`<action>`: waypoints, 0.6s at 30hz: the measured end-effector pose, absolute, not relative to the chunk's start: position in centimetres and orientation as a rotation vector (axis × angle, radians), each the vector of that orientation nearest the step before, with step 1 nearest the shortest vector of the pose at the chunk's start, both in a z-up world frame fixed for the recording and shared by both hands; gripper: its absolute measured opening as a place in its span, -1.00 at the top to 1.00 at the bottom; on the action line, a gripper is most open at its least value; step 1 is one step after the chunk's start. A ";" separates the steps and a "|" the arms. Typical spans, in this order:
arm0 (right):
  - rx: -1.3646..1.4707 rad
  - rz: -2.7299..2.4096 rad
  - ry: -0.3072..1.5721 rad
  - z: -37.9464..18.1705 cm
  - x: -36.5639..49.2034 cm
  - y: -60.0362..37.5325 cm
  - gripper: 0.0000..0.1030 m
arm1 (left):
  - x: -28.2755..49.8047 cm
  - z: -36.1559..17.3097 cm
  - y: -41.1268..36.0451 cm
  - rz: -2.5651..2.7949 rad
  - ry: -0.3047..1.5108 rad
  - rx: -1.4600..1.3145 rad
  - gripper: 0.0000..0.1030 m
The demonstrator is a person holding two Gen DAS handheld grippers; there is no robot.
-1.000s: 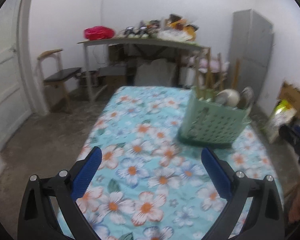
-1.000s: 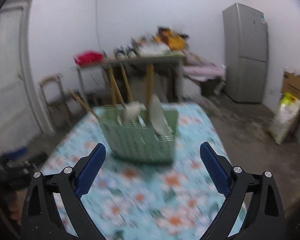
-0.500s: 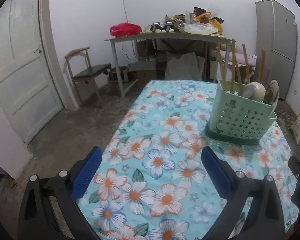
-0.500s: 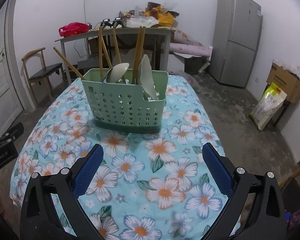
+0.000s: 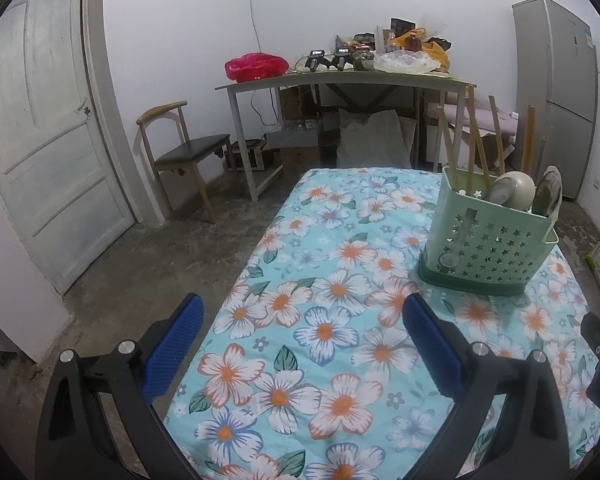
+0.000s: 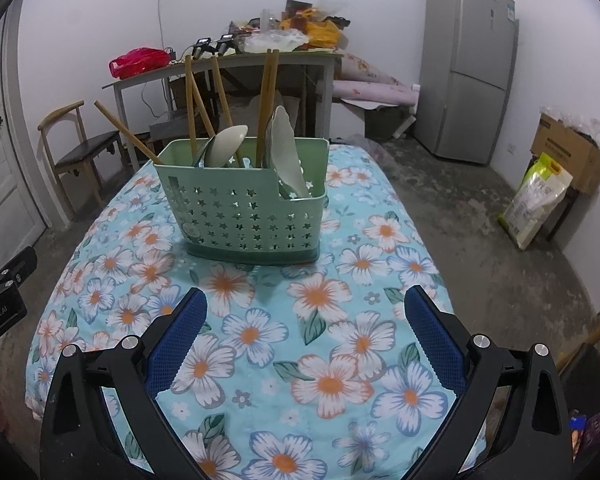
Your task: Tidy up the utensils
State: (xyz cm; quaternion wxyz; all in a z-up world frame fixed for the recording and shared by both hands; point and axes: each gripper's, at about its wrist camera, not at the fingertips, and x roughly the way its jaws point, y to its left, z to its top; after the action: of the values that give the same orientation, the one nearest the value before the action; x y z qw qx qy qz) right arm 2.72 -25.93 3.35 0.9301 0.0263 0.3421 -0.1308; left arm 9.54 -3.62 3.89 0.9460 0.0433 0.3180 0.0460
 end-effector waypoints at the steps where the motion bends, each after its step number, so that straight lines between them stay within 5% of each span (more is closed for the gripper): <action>1: 0.054 -0.267 0.701 3.4 2.7 -25.9 -0.85 | 9.5 3.9 -3.6 0.093 0.647 0.089 -0.89; 18: 0.044 -0.253 0.695 3.5 2.5 -25.4 -0.85 | 9.4 4.0 -3.5 0.094 0.648 0.079 -0.89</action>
State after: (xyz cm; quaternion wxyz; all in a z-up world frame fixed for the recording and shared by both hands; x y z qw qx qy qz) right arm 2.53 -25.38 3.53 0.9322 0.0216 0.3394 -0.1237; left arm 9.42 -3.45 4.04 0.9460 0.0390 0.3183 0.0462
